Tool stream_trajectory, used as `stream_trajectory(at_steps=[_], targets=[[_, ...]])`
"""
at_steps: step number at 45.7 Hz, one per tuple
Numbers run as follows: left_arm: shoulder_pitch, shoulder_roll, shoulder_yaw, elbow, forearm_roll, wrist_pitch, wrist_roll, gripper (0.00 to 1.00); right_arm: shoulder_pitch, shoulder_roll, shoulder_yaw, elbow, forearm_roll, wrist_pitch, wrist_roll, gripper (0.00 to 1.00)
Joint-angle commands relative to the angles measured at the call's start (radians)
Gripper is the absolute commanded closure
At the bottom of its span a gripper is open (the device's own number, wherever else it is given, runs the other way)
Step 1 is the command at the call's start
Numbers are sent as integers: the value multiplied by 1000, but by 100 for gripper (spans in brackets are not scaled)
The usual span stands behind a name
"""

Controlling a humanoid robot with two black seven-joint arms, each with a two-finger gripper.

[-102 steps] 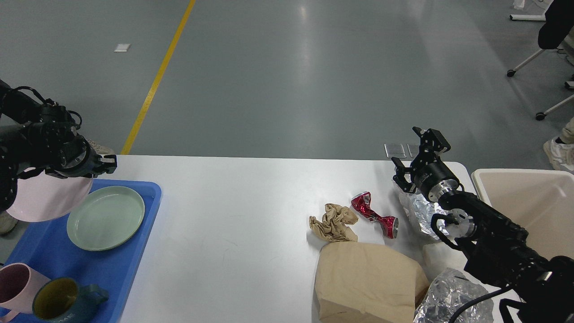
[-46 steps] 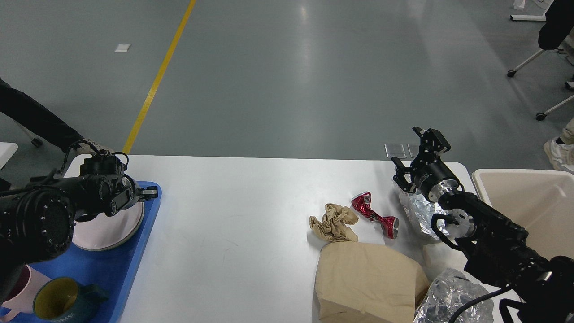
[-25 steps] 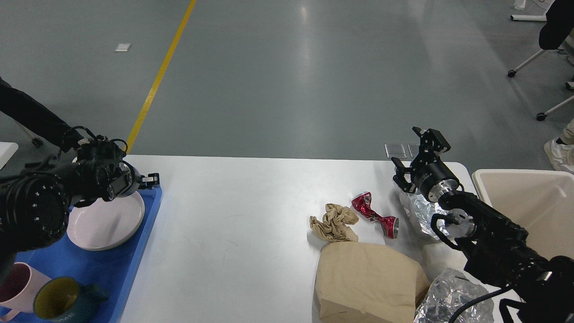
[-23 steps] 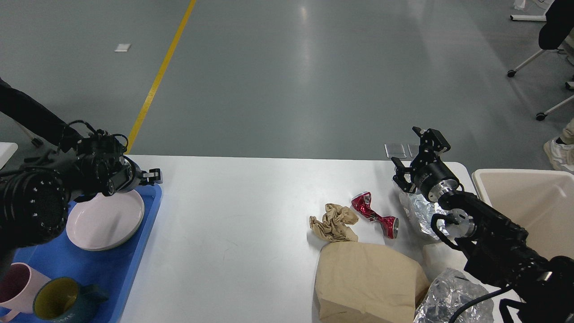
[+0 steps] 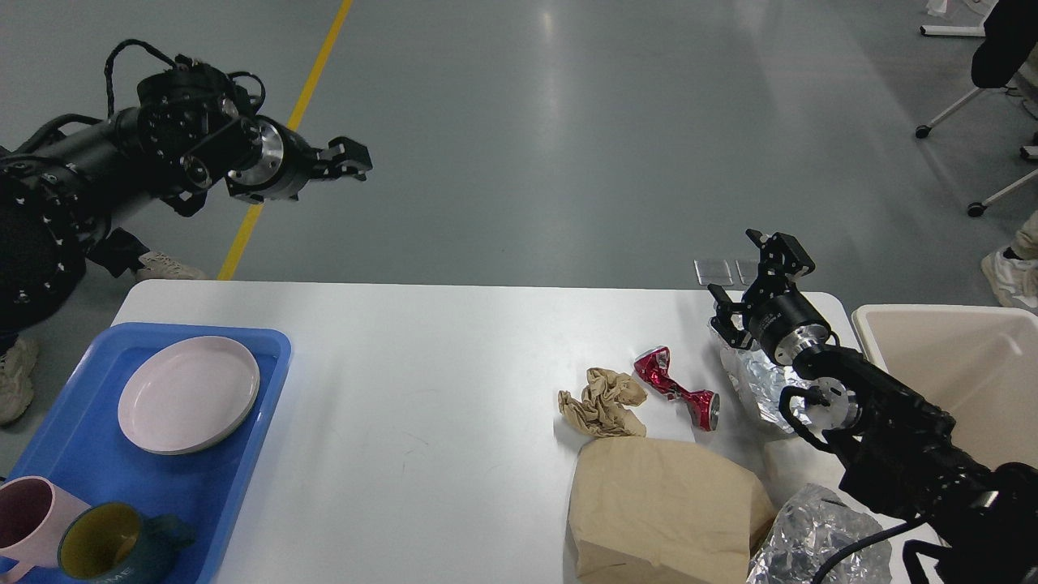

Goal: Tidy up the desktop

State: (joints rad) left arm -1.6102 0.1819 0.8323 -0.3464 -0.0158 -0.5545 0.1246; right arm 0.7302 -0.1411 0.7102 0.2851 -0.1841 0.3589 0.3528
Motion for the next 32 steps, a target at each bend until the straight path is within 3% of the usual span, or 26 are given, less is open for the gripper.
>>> stream_trajectory(at_steps=[1,9,15,22,27,32], targets=[[-36,-4,-171,33,-1,-1,3,3,0,0,0,0,0,0,0,0],[-102,-13,-317,35,7,1,4,3,0,0,0,-1,0,0,0,0],[-111,-15,-341,70,-6,21,-14,3,0,0,0,0,0,0,-1,0],[-85,-28,-378,79,-19,30,4,3,0,0,0,0,0,0,0,0],[-37,-36,-542,81,-62,35,4,3,0,0,0,0,0,0,0,0],[44,-45,-801,81,-61,47,6,3,0,0,0,0,0,0,0,0]])
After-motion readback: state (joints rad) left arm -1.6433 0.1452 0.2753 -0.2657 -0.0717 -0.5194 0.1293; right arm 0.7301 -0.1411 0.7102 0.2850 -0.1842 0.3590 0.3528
